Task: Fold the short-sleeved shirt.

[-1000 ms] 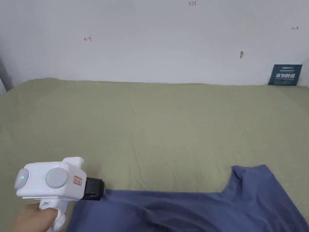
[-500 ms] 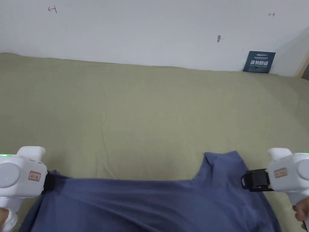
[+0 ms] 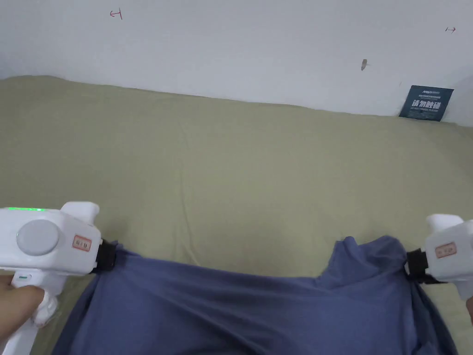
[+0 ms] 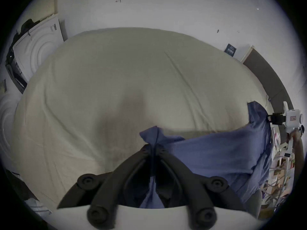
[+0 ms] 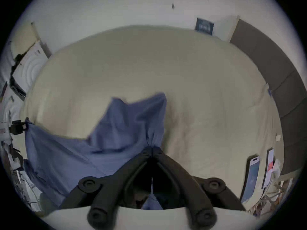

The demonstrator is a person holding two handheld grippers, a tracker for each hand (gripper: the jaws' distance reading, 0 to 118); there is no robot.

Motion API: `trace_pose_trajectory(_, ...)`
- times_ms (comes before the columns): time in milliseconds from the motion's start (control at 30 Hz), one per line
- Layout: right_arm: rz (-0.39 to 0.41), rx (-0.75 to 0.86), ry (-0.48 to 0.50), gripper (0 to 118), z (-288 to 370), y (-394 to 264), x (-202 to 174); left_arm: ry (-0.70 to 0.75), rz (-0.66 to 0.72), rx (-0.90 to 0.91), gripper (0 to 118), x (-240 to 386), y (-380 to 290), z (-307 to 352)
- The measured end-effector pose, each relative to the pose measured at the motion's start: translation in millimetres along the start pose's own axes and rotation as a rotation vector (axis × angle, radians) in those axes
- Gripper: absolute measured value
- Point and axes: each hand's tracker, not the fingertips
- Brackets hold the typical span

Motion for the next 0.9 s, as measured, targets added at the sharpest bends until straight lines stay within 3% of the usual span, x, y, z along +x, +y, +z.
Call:
trace_pose_trajectory(267, 0.065, 0.145, 0.042, 0, 90.8, -14.4, -6.8, -0.066, -0.05, 0.156, 5, -9.9, -5.7, 87.3)
trace_pose_trajectory(433, 0.039, 0.17, 0.037, 0, 123.4, -69.4, 12.1, -0.114, -0.048, 0.19, 5, -25.7, -51.8, 121.9)
trace_pose_trajectory(567, -0.029, 0.182, 0.06, 0, 149.3, -121.7, 16.0, -0.128, -0.044, 0.2, 5, -34.6, -101.8, 147.3)
trace_pose_trajectory(800, -0.058, 0.006, 0.072, 0, 127.0, -217.7, 11.0, -0.105, 0.018, 0.034, 5, -44.5, -196.0, 133.0)
trace_pose_trajectory(900, -0.085, -0.047, 0.034, 0, 109.6, -241.9, 10.2, -0.087, 0.088, -0.024, 5, -53.5, -223.5, 111.0)
